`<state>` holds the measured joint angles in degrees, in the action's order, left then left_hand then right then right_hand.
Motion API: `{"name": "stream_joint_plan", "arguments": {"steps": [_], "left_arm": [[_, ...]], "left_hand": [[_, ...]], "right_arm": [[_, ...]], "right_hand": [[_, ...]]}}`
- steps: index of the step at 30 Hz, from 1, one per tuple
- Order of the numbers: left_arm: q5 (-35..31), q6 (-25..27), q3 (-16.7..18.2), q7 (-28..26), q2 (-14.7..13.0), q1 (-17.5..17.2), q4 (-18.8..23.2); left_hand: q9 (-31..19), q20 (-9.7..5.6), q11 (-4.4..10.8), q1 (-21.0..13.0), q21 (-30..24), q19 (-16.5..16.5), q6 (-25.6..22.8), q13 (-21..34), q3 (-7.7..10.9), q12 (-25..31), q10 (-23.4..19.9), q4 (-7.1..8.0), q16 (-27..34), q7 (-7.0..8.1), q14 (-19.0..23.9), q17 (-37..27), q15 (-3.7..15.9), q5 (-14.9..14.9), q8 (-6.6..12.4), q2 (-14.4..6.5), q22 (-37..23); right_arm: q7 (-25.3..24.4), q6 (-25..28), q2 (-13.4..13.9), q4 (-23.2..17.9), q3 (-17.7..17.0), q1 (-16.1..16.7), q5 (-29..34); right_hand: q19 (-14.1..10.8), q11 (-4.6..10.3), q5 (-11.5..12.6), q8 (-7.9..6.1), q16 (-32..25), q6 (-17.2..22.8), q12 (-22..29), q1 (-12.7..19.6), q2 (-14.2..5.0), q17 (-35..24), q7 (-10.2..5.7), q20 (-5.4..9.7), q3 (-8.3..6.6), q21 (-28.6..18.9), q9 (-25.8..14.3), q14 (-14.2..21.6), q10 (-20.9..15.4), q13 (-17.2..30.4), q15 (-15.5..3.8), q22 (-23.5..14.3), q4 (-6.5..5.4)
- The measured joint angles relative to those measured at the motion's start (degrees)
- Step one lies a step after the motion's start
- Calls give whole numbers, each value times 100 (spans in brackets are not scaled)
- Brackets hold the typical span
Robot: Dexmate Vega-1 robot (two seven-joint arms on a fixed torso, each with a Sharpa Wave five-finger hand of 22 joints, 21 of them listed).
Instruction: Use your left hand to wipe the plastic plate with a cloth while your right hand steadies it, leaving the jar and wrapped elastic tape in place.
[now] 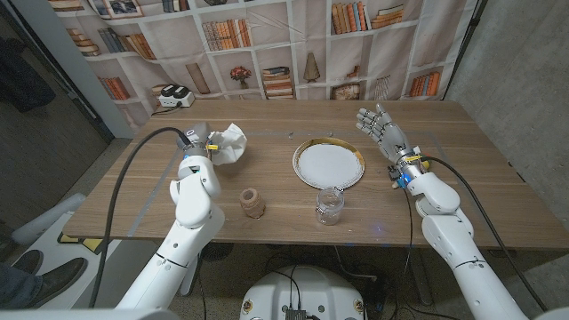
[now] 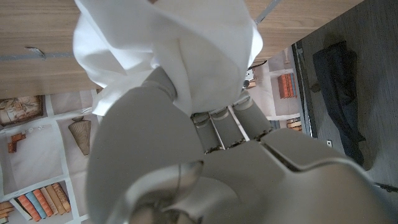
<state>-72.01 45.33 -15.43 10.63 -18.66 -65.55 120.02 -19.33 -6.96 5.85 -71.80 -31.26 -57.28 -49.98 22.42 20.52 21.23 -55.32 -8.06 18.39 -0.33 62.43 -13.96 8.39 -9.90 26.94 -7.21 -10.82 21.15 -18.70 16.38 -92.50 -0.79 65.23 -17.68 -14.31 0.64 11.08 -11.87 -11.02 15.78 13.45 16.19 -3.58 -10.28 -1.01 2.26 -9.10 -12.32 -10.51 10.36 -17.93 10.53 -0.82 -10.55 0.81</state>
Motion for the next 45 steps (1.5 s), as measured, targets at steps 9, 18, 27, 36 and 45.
{"name": "stream_joint_plan", "arguments": {"steps": [9, 18, 27, 36, 45], "left_arm": [[-115, 105, -15, -135, 143, 18, 55], [-137, 102, -5, -266, 217, 39, 73], [-140, -30, -53, -311, 210, 305, -124], [-165, -48, -136, -429, 262, 455, -265], [-254, -10, -203, -383, 264, 525, -285]], "left_hand": [[5, -20, 0, 0, -40, 63, 0, 71, 0, -1, 0, 0, -10, 0, 0, -41, 0, -7, 0, 0, 0], [26, -20, 29, 0, -79, 63, 0, 135, 0, -19, 29, 0, -21, 0, 0, -58, 0, -7, -3, 0, 0], [35, -20, 29, 1, -85, 62, 0, 180, 24, 1, 29, -24, -21, 0, 0, -83, 0, -5, -5, 1, 0], [40, 12, 29, 1, -136, 93, -30, 182, 24, 1, 29, -24, -43, 31, 0, -110, 1, -1, -13, 1, 0], [71, 4, 29, 3, -151, 148, -52, 188, 24, -1, 29, -24, -53, 52, 0, -135, 1, 19, 0, 3, 0]], "right_arm": [[205, -475, 237, 173, 18, -39, 32], [14, -880, 440, 206, 149, -2, 313], [-427, -1167, 673, 151, 287, 70, 781], [-960, -1322, 1088, 16, 418, 162, 1382], [-1354, -1331, 1515, -108, 514, 266, 1823]], "right_hand": [[0, 20, 0, 0, 0, 31, 0, 0, 0, 0, -31, 0, 0, 0, 0, 14, 20, -15, -14, 0, 0], [-71, 84, 0, 0, 0, 37, 0, -139, 77, 1, -86, 9, 72, 0, 0, 62, -23, -15, -61, 1, -42], [-143, 159, 0, 0, 0, 59, 0, -198, 76, 1, -109, 1, 112, 0, 0, 116, -49, -15, -115, 1, -81], [-185, 174, 44, 23, 0, 47, 0, -198, 76, 2, -157, 1, 128, 0, 0, 145, -52, -15, -144, 1, -65], [-246, 205, 76, 23, 0, 89, 0, -198, 76, 2, -198, 1, 128, 0, 0, 247, -83, -14, -144, 16, -65]]}}
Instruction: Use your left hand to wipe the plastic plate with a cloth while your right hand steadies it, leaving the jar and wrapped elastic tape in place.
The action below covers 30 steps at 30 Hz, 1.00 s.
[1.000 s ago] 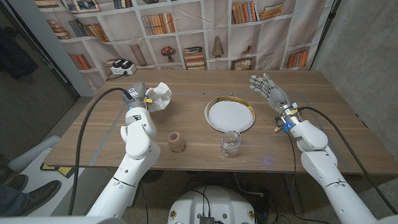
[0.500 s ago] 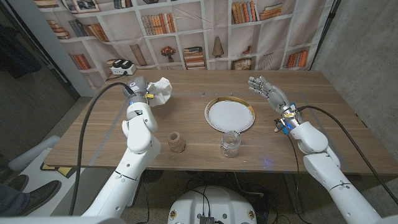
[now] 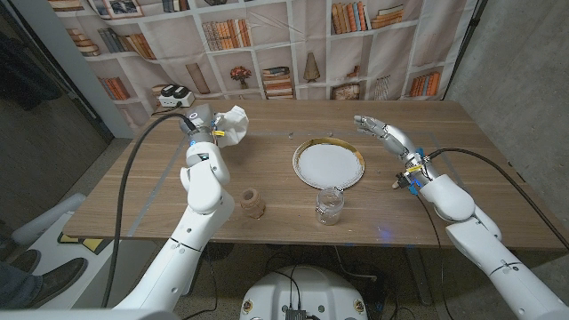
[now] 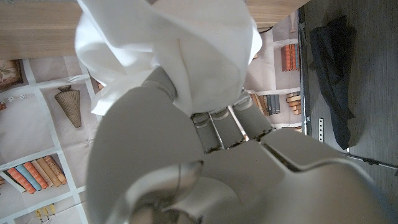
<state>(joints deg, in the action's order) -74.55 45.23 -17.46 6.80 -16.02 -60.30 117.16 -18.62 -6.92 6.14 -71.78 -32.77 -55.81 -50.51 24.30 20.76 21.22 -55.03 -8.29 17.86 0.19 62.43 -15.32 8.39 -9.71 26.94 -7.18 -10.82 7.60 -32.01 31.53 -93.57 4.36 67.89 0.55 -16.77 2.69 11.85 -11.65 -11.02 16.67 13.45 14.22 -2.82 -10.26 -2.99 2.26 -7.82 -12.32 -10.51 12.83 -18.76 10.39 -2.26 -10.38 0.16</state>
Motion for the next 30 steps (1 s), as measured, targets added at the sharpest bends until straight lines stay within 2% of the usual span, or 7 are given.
{"name": "stream_joint_plan", "arguments": {"steps": [6, 9, 10, 12, 20, 30], "left_arm": [[-64, 11, -52, 92, -36, 61, 1], [-64, 11, -74, 92, -39, 82, 0], [-64, 11, -85, 92, -39, 92, 0], [-91, 13, -97, 151, -40, 117, -22], [-82, -32, -131, 172, -43, 180, -96], [-19, -86, -136, 91, -52, 207, -115]], "left_hand": [[17, 17, 0, 50, -30, 17, -19, 110, 0, 0, 0, 0, -45, 19, 22, -4, 22, 0, 21, 22, 0], [33, 17, 0, 50, -31, 17, -20, 110, 0, -1, 0, 0, -55, 19, 23, -13, 23, 0, 21, 22, 0], [33, 17, 0, 49, -40, 17, -20, 110, 0, -2, 0, 0, -56, 19, 24, -22, 23, 0, 21, 23, 0], [34, 17, 0, 49, -51, 17, -19, 193, 0, -26, 0, 0, -56, 19, 25, -26, 25, 0, 21, 23, 0], [63, 49, 0, 65, -73, 47, -19, 271, 24, -47, 0, -24, -58, 19, 20, -27, 42, 4, 21, 40, 0], [70, 17, 0, 81, -94, 79, -20, 369, 23, -79, 0, -23, -78, 19, 21, -55, 42, 5, 21, 55, 0]], "right_arm": [[-233, 2, 220, -53, 61, 39, 264], [-348, 25, 220, -53, 61, 39, 404], [-415, 38, 220, -53, 61, 39, 479], [-575, 76, 397, -123, 117, 105, 664], [-1114, 108, 576, -158, 224, 157, 1267], [-1868, -55, 817, 33, 480, 52, 2104]], "right_hand": [[-10, 30, 12, 0, 0, 31, 0, 0, 0, 0, -30, 9, 24, 0, 0, 0, -31, 0, 0, 0, 24], [-9, 30, 12, 0, 0, 31, 0, 0, 0, 0, -30, 9, 24, 0, 0, 0, -31, 0, 0, 0, 24], [-5, 30, 12, 0, 21, 31, 0, 0, 0, 0, -30, 7, 24, 0, 0, -4, -31, 0, 4, 0, 24], [35, 42, 45, 0, 23, 31, 0, 0, 0, 1, -30, 9, 24, 0, 0, -47, -19, 0, -1, 0, 24], [35, 101, 67, 18, 44, -11, -40, 3, -2, 11, -72, 9, -9, 0, 0, -55, 42, 0, -8, -1, 57], [34, 101, 90, 27, 44, -43, -40, 70, -70, 14, -102, 9, -33, 0, 0, -66, 42, 0, 2, -1, 80]]}}
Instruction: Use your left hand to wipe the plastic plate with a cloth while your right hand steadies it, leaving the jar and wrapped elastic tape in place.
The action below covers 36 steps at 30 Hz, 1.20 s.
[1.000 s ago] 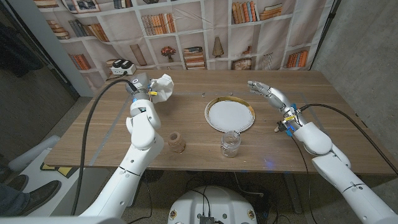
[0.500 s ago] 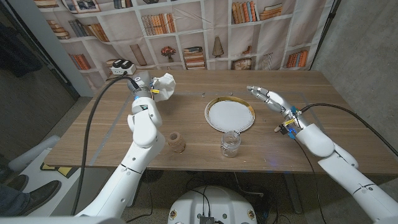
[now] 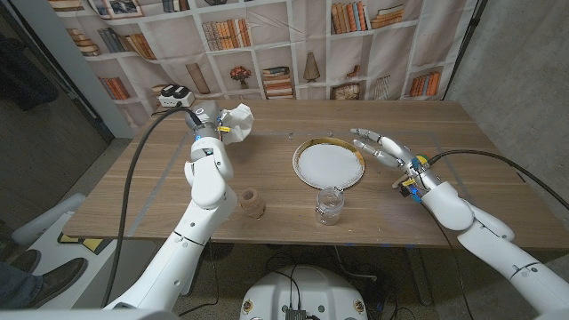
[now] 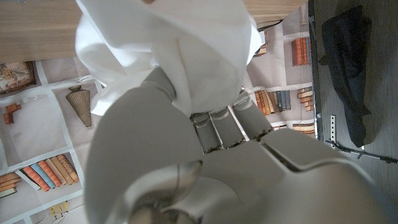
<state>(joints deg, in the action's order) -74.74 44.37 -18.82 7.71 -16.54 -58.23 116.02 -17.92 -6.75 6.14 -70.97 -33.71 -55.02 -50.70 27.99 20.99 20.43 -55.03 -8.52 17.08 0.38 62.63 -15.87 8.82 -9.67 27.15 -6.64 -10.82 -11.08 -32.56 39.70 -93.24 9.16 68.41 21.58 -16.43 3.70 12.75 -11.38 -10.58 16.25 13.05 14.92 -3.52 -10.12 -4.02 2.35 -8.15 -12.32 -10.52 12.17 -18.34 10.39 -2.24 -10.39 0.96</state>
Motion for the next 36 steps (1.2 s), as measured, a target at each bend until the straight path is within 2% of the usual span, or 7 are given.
{"name": "stream_joint_plan", "arguments": {"steps": [15, 20, 21, 23, 25, 32, 36], "left_arm": [[9, 0, 65, -82, -22, -142, 187], [9, 0, 66, -97, -22, -142, 188], [9, 0, 81, -98, -21, -183, 232], [10, 0, 86, -99, -21, -192, 241], [14, -1, 87, -100, -21, -197, 245], [28, -7, 96, -125, -15, -214, 259], [36, -7, 109, -137, 9, -231, 265]], "left_hand": [[-5, 0, 0, 76, -44, -1, -9, 67, 17, -10, -1, -17, -8, -10, 43, -26, 43, -15, -12, 28, 0], [7, 32, 1, 76, -44, 30, -19, 88, 17, -32, -2, -16, -11, -19, 43, -26, 43, -14, -11, 27, 0], [6, 32, 1, 76, -49, 30, -19, 89, 17, -33, -2, -16, -11, -19, 43, -26, 43, -14, -1, 27, 0], [2, 32, 1, 76, -88, 30, -19, 103, 18, -33, -3, -16, -12, -19, 44, -26, 65, -14, 35, 27, 0], [-17, 32, 1, 76, -88, 30, -19, 133, 114, -39, -3, 80, -14, -19, 49, -36, 70, -11, 44, 27, 0], [-71, 9, 2, 76, -101, 52, -19, 158, 143, -54, -3, 61, -34, -19, 49, -52, 70, -5, 69, 27, 0], [-84, 20, 2, 76, -132, 82, -19, 192, 143, -55, -3, 62, -35, -19, 49, -70, 71, -5, 89, 27, 0]], "right_arm": [[-911, 361, 370, -130, 276, -15, 1277], [-916, 366, 502, -245, 338, 33, 1285], [-1149, 598, 515, -257, 344, 38, 1656], [-1215, 672, 583, -309, 374, 61, 1762], [-1250, 712, 638, -343, 403, 73, 1822], [-1381, 857, 819, -385, 535, 73, 2069], [-1522, 910, 885, -367, 614, 32, 2293]], "right_hand": [[205, -62, 61, 39, 63, -103, -121, -10, -9, -16, -101, -20, -6, 88, -30, -316, 389, 17, -11, -16, 6], [248, -73, 74, 39, 63, -116, -162, -23, -22, -16, -89, 2, -7, 110, -29, -348, 429, 17, 19, -15, 6], [247, -68, 83, 39, 63, -124, -183, -23, -22, -16, -81, 2, -7, 110, -29, -348, 469, 17, 19, -15, 6], [247, -63, 83, 39, 63, -124, -183, -23, -22, -15, -81, 2, 26, 110, -29, -348, 473, 17, 19, -15, 5], [247, -59, 83, 39, 63, -102, -180, -26, -19, -15, -102, 1, 49, 110, -29, -348, 470, 17, 19, -15, 15], [244, -53, 152, -50, -45, 195, -4, -85, 40, -15, -224, 1, 72, 82, -29, -155, -38, 10, 2, -15, -9], [161, 42, 189, -72, -67, 304, 62, -103, 21, -15, -317, -20, 72, 66, -29, -28, -228, -2, 8, -15, -9]]}}
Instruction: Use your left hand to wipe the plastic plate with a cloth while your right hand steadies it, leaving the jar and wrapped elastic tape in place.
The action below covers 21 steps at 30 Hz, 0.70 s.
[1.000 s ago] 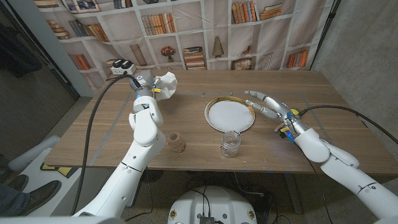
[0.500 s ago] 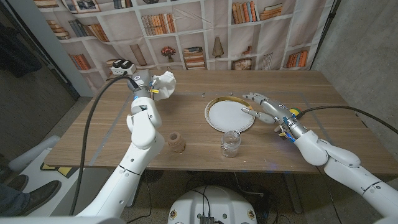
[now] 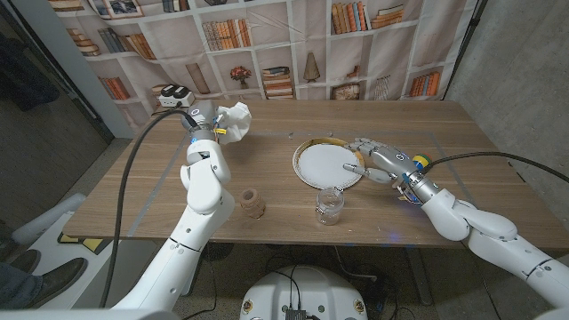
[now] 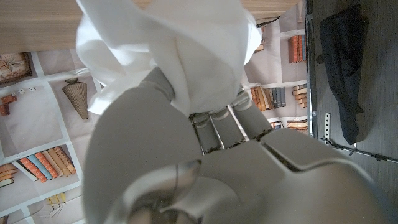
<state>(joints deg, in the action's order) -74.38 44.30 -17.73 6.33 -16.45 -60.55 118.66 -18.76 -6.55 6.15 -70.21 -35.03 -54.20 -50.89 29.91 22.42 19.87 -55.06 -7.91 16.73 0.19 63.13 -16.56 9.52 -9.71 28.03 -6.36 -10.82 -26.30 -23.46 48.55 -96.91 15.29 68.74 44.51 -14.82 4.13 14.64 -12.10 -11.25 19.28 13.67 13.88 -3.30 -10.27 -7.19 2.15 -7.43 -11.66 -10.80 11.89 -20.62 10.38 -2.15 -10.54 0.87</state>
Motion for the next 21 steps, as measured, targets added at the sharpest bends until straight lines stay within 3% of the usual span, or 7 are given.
{"name": "stream_joint_plan", "arguments": {"steps": [4, 12, 21], "left_arm": [[7, 5, 4, -29, 15, -2, 0], [14, 12, 6, -62, 52, 3, -29], [30, 7, -4, -105, 63, 29, -67]], "left_hand": [[-2, 0, 0, 0, 0, 0, 0, 14, 23, -2, 0, -23, -10, 0, 0, -9, 0, 4, 0, 0, 0], [1, 42, 0, -1, 0, 43, 0, 58, 22, -21, 0, -22, -11, 0, -21, -16, 21, -7, 0, 1, 11], [25, 62, -10, -2, -40, 124, 0, 123, 46, -65, -10, -46, -21, 0, -51, -41, 51, -8, -1, 2, 20]], "right_arm": [[-59, -15, 66, 76, 88, -66, 69], [-124, -146, 149, 216, 247, -199, 168], [-105, -197, 192, 327, 373, -284, 213]], "right_hand": [[-20, 81, 22, 0, 0, 131, 55, -5, -5, 4, -69, 20, 0, 0, 0, 69, -203, 0, 4, 0, 0], [-92, 81, 36, 0, 0, 202, 54, 42, -51, 15, -80, 11, 0, -27, 0, 159, -203, 0, -15, 0, 0], [-234, -17, 66, -89, 0, 450, 89, 72, -81, 15, -39, 29, -17, -63, 1, 310, -371, 1, -18, 1, 17]]}}
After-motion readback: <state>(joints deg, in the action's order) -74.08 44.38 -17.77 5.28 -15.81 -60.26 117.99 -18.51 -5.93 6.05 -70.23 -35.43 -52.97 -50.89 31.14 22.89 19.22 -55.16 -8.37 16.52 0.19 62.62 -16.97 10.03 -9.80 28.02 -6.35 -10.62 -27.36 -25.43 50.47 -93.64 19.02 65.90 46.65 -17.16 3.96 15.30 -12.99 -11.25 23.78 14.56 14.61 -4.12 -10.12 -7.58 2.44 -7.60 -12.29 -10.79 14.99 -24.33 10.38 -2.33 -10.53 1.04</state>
